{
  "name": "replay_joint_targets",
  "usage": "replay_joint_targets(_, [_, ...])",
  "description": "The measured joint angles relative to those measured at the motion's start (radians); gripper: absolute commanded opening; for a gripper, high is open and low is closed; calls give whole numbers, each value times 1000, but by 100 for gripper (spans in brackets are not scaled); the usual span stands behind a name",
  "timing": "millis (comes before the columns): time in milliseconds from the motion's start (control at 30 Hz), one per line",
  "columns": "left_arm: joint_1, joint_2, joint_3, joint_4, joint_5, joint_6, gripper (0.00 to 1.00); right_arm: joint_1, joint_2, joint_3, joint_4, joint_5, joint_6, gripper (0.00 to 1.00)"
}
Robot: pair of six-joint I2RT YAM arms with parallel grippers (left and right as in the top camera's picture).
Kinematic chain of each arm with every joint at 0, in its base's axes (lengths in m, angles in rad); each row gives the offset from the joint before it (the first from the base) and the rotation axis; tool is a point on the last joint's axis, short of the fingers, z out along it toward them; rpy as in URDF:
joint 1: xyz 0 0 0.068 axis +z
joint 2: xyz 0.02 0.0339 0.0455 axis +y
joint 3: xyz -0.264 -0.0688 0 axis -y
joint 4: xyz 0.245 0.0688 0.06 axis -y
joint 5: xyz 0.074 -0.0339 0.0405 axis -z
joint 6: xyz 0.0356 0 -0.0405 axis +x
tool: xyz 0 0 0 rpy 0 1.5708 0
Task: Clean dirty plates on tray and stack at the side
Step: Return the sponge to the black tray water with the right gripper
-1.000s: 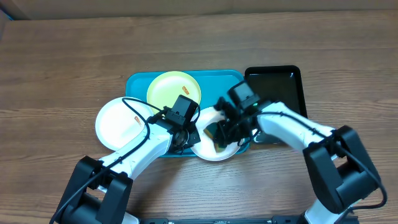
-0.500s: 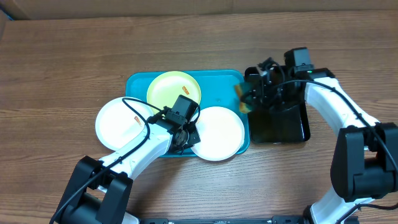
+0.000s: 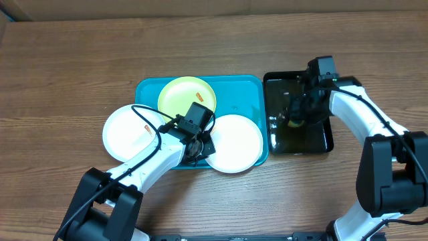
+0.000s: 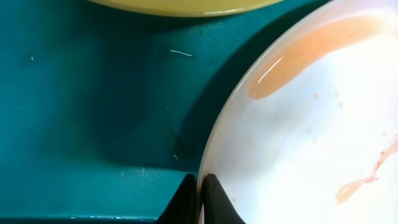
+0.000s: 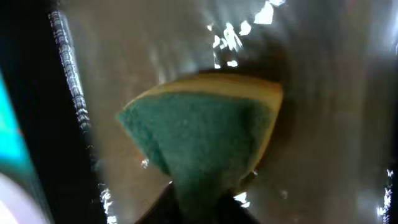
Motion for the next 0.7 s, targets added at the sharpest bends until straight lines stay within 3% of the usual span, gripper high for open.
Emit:
replay_joint_targets(100, [0,9,-2,-2,0,7,15,0,0,-28,3,28,7,56])
replay_joint_targets(200, [0,14,-4,-12,0,43,22,0,0,-36,-2,45,13,59])
replay_joint_targets(400, [0,16,32,-117,0,101,27,-1,0,-23,-53,58,18,64])
replay_joint_targets(700, [0,19,106,-190,0,135,41,-6,0,47,-97,95,21,80])
